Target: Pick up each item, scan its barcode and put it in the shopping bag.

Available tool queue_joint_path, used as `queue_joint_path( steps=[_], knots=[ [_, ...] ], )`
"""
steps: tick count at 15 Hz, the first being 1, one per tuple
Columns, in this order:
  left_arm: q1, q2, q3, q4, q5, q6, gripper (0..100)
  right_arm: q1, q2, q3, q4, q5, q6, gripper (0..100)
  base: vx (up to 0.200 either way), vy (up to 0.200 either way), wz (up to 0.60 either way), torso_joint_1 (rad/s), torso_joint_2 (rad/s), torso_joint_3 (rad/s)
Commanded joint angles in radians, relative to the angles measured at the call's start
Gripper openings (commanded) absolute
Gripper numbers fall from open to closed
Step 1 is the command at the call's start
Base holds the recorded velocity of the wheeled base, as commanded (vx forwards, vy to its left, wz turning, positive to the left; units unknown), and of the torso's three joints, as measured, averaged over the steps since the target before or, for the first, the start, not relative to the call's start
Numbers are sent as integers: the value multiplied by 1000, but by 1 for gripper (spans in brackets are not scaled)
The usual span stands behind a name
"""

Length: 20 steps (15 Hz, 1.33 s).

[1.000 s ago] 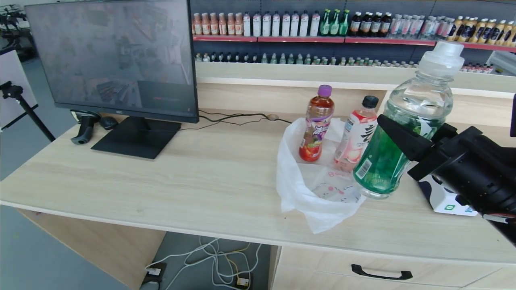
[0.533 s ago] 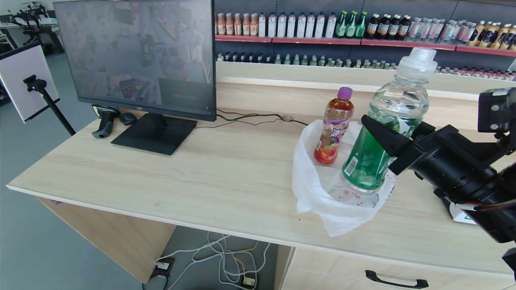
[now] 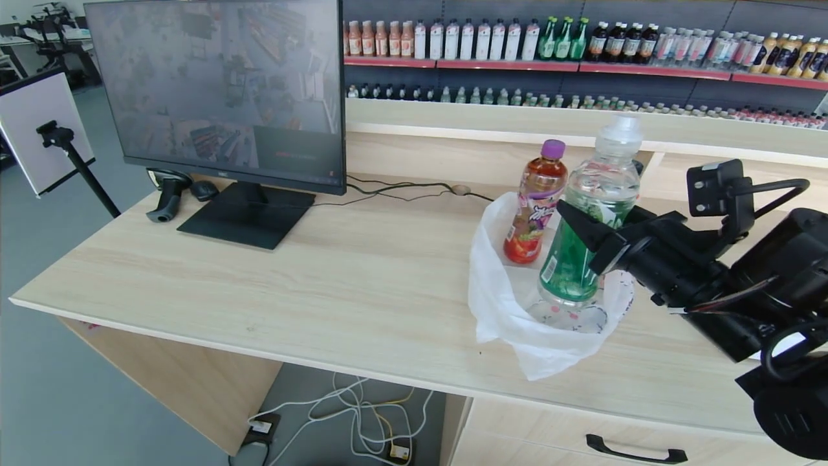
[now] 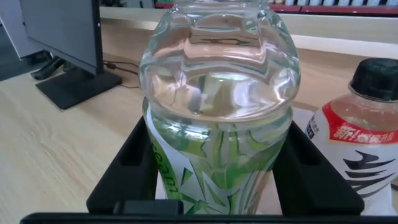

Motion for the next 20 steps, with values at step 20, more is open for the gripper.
queue_joint_path(
  steps=[20],
  knots=[
    [0, 0, 0, 1, 1, 1, 100, 23, 211, -46, -37, -6, -35, 0, 0, 0, 0, 0, 0, 0]
  ],
)
